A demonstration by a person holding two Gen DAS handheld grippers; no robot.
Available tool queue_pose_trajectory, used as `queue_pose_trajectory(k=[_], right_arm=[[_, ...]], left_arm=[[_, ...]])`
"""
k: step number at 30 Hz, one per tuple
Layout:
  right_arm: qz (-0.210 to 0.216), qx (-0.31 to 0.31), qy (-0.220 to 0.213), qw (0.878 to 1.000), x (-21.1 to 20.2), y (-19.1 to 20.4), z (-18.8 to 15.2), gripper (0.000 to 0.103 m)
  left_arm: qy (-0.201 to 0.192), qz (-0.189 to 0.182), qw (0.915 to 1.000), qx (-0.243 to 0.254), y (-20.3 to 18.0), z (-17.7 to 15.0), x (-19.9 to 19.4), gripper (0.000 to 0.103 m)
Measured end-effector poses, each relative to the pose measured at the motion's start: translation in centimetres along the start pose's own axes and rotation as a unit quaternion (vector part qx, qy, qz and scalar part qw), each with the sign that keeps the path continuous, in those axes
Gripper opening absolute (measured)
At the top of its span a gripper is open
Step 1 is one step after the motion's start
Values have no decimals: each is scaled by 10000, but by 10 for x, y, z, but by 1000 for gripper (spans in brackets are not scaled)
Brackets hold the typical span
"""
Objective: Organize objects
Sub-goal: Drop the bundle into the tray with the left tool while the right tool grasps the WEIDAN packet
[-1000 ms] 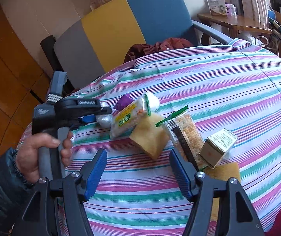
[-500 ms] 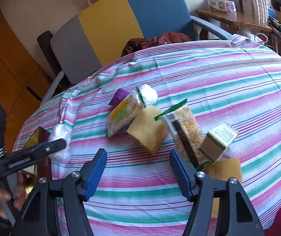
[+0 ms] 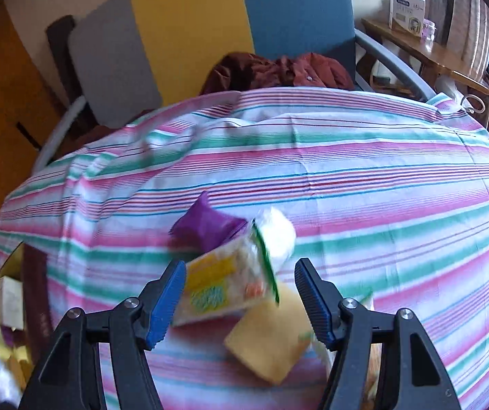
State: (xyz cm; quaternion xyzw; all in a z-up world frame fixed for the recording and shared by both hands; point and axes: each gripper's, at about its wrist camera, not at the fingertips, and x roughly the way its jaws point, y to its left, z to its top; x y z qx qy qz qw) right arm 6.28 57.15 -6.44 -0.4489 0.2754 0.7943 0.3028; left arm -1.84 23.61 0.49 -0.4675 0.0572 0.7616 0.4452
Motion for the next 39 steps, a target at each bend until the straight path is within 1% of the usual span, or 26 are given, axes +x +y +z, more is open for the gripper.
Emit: queue_pose_trajectory(k=[2, 5, 8, 10, 12, 13, 14, 16, 18, 19, 21, 23, 25, 28, 30, 32, 33, 37, 38, 39], right_arm=[[149, 95, 106, 9998, 8, 2, 4, 67], [585, -2, 257, 9980, 6, 17, -4, 67], [1160, -402, 520, 9911, -2, 44, -26, 67], [1414, -655, 734, 9850, -6, 60, -46, 67], [1615, -932, 1046, 9769, -6, 75, -69, 67], [1619, -1131, 1193, 9730, -6, 84, -80, 67], [1527, -1344, 1272, 9708, -7, 90, -89, 67], [1132, -1886, 1278, 9671, -12, 104, -102, 67], [638, -2395, 1107, 9624, -18, 115, -105, 67], [334, -2662, 970, 9584, -20, 120, -104, 67], [-37, -3011, 829, 9500, -19, 128, -98, 67], [-319, -3248, 823, 9416, -10, 133, -89, 67], [-480, -3445, 900, 9332, 2, 135, -80, 67], [-568, -3653, 1070, 9230, 17, 139, -73, 67], [-526, -3766, 1179, 9173, 26, 142, -70, 68], [-451, -3800, 1308, 9146, 35, 144, -66, 70], [-416, -3786, 1311, 9153, 38, 144, -62, 74], [-185, -3506, 1330, 9268, 43, 139, -48, 74], [-100, -3404, 1347, 9305, 43, 137, -47, 73], [39, -3312, 1357, 9337, 42, 134, -48, 66]], left_arm=[[-29, 49, 9999, -132, 13, -7, -10, 37], [-55, 126, 9992, -363, 33, -16, -21, 37], [-77, 196, 9978, -625, 51, -23, -26, 37], [-92, 210, 9968, -761, 60, -27, -28, 37], [-137, 200, 9961, -848, 66, -30, -31, 37], [-161, 200, 9958, -883, 68, -32, -33, 37], [-179, 196, 9955, -908, 70, -34, -35, 37], [-224, 192, 9952, -931, 73, -38, -40, 37], [-248, 200, 9950, -946, 76, -41, -45, 37], [-264, 208, 9948, -962, 78, -44, -48, 37], [-298, 228, 9943, -1001, 83, -48, -53, 37], [-318, 267, 9934, -1072, 89, -54, -59, 37], [-327, 317, 9923, -1149, 95, -61, -65, 37], [-342, 414, 9910, -1230, 103, -69, -74, 37], [-344, 484, 9900, -1283, 110, -76, -82, 37], [-347, 609, 9885, -1341, 119, -83, -91, 37], [-354, 654, 9877, -1378, 123, -86, -94, 37], [-397, 811, 9832, -1584, 142, -103, -111, 37], [-395, 847, 9822, -1628, 145, -105, -113, 37], [-400, 887, 9808, -1689, 149, -108, -114, 37]])
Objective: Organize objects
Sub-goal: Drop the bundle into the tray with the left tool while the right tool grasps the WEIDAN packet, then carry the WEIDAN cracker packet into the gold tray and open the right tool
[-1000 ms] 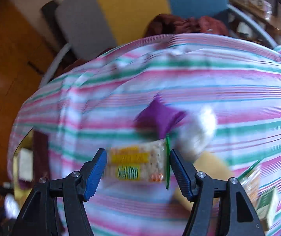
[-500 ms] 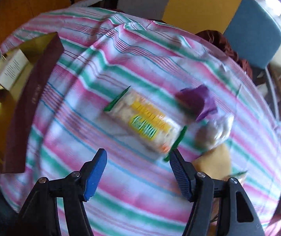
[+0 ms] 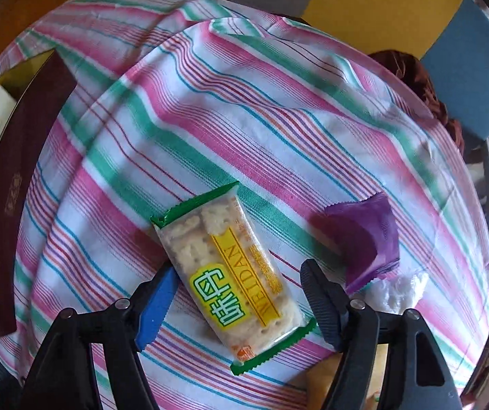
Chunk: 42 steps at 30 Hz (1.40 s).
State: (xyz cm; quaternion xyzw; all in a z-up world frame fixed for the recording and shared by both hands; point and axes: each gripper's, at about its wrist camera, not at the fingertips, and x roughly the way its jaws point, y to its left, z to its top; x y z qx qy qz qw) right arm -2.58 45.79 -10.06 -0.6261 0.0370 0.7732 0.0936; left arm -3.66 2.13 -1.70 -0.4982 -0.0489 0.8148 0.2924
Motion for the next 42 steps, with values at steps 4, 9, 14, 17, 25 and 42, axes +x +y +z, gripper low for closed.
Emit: queue_pose_trajectory(k=[4, 9, 14, 17, 25, 42], right_arm=[[64, 199, -107, 9997, -8, 5, -20, 47], [-5, 391, -115, 9992, -20, 28, -59, 47], [41, 495, -283, 9984, -30, 48, -88, 47], [113, 687, -430, 9966, -32, 46, -96, 47], [298, 845, -838, 9924, -35, 35, -112, 48], [257, 1048, -803, 9909, -29, 24, -103, 47]], left_arm=[[-41, 104, 9998, -160, 14, 1, -1, 37], [-28, 188, 9996, -226, 24, 8, 3, 37], [98, -77, 9988, -473, 32, 19, 11, 37], [153, -44, 9989, -437, 29, 29, 22, 37], [451, 698, 9964, -157, 28, 47, 65, 48], [-155, 1210, 9916, -427, 30, 10, 27, 56]])
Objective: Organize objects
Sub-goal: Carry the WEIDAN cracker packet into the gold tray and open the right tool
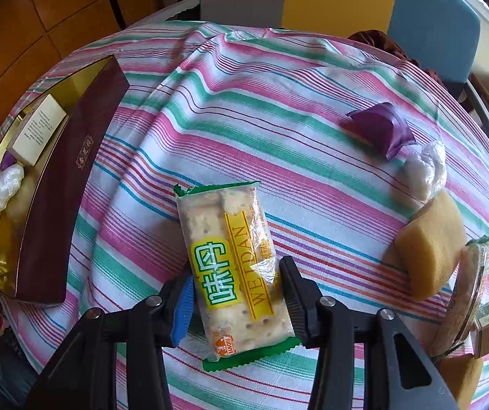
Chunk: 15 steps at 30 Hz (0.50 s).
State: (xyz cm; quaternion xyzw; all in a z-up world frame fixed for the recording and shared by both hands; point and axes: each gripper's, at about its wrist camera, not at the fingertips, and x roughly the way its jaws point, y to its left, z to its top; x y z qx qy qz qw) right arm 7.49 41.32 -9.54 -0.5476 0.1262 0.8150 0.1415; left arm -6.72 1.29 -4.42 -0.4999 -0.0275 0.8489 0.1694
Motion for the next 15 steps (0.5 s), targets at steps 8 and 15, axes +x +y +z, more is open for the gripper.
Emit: queue_pose_trajectory(k=[8, 15], right_arm=[[270, 354, -428, 9981, -65, 30, 15, 47], [939, -666, -530, 9919, -104, 170, 43, 47]], left_arm=[[-531, 280, 9980, 211, 5, -13, -31, 60], [-744, 187, 9968, 235, 6, -12, -38, 63]])
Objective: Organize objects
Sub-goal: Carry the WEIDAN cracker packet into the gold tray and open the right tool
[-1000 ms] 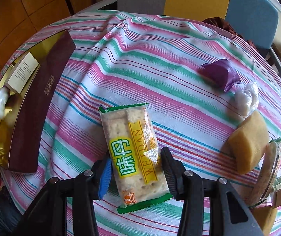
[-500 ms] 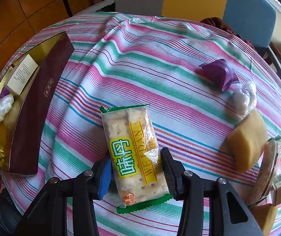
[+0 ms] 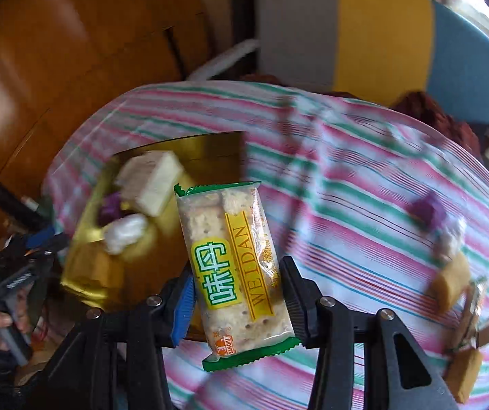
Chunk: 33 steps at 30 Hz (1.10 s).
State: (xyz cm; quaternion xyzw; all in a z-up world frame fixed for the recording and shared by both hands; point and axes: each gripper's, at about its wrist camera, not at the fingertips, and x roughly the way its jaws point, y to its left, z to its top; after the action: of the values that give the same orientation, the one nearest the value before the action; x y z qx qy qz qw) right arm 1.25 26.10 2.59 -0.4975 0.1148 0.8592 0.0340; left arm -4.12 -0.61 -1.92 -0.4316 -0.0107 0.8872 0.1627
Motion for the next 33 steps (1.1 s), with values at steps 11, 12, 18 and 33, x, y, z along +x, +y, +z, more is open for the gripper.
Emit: queue_pose_trajectory(k=[11, 12, 18, 33], right_arm=[[-870, -866, 1463, 9816, 138, 97, 24, 47], [-950, -887, 1566, 9791, 146, 100, 23, 47], [-1064, -827, 1862, 9732, 169, 113, 19, 47], [272, -331, 1797, 9828, 155, 134, 14, 50]], left_arm=[[-47, -89, 9992, -383, 29, -10, -7, 65], [-44, -89, 9991, -410, 31, -10, -7, 66], [-19, -137, 9984, -549, 42, -14, -5, 66], [-74, -106, 9976, -680, 50, -15, -5, 68]])
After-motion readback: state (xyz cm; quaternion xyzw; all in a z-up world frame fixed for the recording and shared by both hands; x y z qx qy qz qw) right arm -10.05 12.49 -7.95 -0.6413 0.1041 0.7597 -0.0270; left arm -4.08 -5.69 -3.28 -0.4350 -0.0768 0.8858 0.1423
